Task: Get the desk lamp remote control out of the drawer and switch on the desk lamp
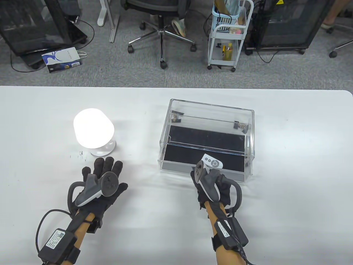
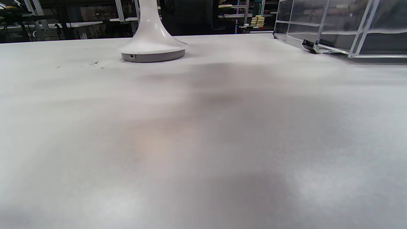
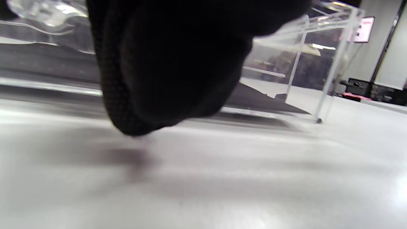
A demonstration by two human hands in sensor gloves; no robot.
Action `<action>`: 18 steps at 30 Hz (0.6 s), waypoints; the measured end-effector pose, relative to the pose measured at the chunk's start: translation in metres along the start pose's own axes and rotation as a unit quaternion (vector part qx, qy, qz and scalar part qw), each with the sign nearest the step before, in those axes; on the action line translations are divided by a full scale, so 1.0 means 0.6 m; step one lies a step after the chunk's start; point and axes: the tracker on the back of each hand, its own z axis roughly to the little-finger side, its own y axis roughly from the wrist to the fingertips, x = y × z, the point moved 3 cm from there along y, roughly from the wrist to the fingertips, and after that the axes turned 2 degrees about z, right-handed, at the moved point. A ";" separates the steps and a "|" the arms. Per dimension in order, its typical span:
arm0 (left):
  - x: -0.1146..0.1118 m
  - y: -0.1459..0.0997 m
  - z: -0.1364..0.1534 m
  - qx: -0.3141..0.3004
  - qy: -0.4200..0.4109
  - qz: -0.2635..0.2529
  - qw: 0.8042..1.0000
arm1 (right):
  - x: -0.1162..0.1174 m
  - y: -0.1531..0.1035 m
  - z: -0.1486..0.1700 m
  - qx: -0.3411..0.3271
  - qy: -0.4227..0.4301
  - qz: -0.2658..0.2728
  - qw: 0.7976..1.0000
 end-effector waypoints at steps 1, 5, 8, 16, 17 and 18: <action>0.000 0.001 0.000 -0.001 -0.001 0.000 1.000 | -0.001 0.007 -0.001 0.005 0.001 -0.005 1.000; -0.003 0.007 -0.003 -0.005 0.000 0.005 1.000 | -0.021 0.043 -0.007 0.031 -0.008 -0.013 0.999; -0.008 0.011 -0.006 -0.005 0.002 0.011 1.000 | -0.033 0.060 -0.009 0.047 -0.021 -0.011 0.999; -0.013 0.012 -0.010 -0.009 0.007 0.013 1.000 | -0.039 0.022 0.004 -0.013 0.068 0.027 0.997; -0.014 0.011 -0.011 -0.009 0.010 0.014 1.000 | -0.043 0.010 0.003 -0.034 0.081 0.036 0.995; -0.015 0.010 -0.012 -0.009 0.013 0.014 1.000 | -0.046 -0.003 0.002 -0.059 0.089 0.036 0.994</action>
